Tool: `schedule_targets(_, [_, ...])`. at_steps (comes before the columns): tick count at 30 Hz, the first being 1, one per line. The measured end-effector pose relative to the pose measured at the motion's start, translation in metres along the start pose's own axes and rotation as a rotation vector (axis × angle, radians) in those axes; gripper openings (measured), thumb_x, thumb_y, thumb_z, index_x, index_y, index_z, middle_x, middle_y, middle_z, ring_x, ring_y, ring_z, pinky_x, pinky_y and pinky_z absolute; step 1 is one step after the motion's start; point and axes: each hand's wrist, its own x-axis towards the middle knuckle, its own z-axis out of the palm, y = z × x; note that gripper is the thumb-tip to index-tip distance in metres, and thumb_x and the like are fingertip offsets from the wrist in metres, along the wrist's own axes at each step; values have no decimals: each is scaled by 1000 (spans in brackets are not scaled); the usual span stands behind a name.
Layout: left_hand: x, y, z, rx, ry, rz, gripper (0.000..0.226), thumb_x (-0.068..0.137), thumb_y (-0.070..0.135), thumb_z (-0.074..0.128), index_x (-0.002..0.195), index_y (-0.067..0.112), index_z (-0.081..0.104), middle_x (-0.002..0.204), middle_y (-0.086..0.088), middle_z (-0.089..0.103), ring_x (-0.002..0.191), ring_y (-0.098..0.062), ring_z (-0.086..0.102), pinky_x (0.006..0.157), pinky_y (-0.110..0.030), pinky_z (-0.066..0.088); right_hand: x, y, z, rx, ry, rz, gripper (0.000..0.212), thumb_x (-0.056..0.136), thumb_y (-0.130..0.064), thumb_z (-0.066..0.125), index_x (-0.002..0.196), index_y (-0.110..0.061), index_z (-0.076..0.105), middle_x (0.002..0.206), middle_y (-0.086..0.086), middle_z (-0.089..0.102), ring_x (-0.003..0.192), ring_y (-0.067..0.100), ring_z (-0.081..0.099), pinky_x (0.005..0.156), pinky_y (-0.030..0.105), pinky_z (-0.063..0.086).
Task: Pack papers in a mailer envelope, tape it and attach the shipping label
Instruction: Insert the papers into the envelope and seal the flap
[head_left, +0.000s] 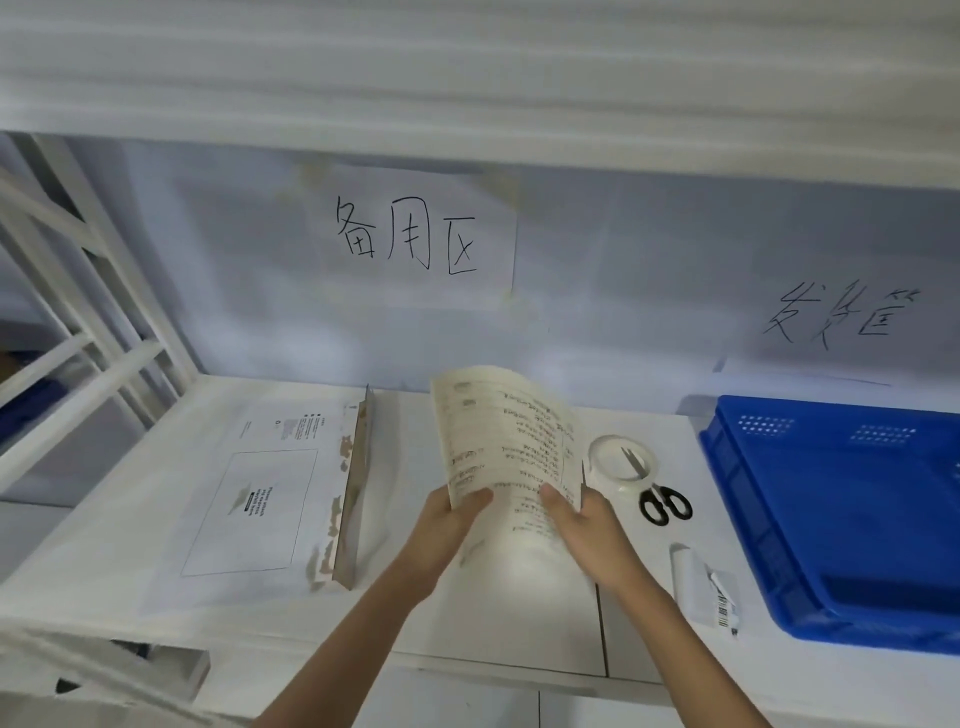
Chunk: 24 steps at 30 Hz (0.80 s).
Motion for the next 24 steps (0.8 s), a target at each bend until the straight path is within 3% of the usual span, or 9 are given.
schedule_targets(3, [-11,3,-3,99,-101,3,29,95,33,59,122,26,63,115,8,73,107,-12,68,86,-27,57,-5,14,2,-71,-29,12,22,102,-31,45,119,-31,59,109,-15,68,104,-1,63,97,23,50])
schedule_targets(5, [-20,13,-19,159,-145,93,31,94,44,54,124,38,57,118,25,67,110,6,62,86,-15,52,-7,19,-3,-44,14,4,21,102,-29,45,115,-27,61,102,-16,70,98,1,65,92,24,52])
schedule_targets(8, [-9,15,-68,253,254,254,30,90,50,53,118,40,61,117,24,66,112,9,57,100,-22,43,1,26,-19,86,87,28,21,102,-27,46,115,-23,63,98,-8,73,95,13,69,86,27,53])
schedule_targets(10, [10,1,-104,410,507,238,28,94,19,50,116,30,63,122,12,66,115,-10,59,92,-23,42,11,33,-28,209,125,66,19,102,-24,48,114,-25,62,108,-2,73,102,16,70,94,38,53])
schedule_targets(12, [26,-19,-128,608,575,102,42,91,-1,46,126,15,61,130,-7,63,119,-28,56,87,-27,37,20,41,-31,331,161,114,19,101,-17,49,108,-27,64,111,3,72,107,24,68,101,48,49])
schedule_targets(14, [37,-41,-139,788,533,25,41,88,13,51,128,12,60,128,-12,64,116,-32,57,87,-30,40,28,49,-29,423,161,152,22,100,-10,50,105,-26,65,109,5,74,108,27,67,102,53,46])
schedule_targets(16, [44,-58,-135,1028,469,36,60,82,49,43,132,20,59,134,-10,60,122,-30,54,97,-39,41,36,58,-26,527,144,162,24,98,-7,53,107,-23,68,108,5,76,109,28,67,104,55,43])
schedule_targets(19, [50,-71,-104,1217,382,-2,73,78,77,36,143,44,34,157,3,30,143,-25,25,114,-50,17,46,61,-21,654,112,127,27,95,-4,55,111,-20,70,112,6,75,112,30,66,103,56,44])
schedule_targets(24, [38,-94,-36,1346,197,77,82,69,85,10,145,58,4,164,7,-2,150,-25,-2,117,-57,0,65,54,-3,767,13,44,27,97,-6,50,113,-19,67,100,2,77,88,18,73,67,31,59])
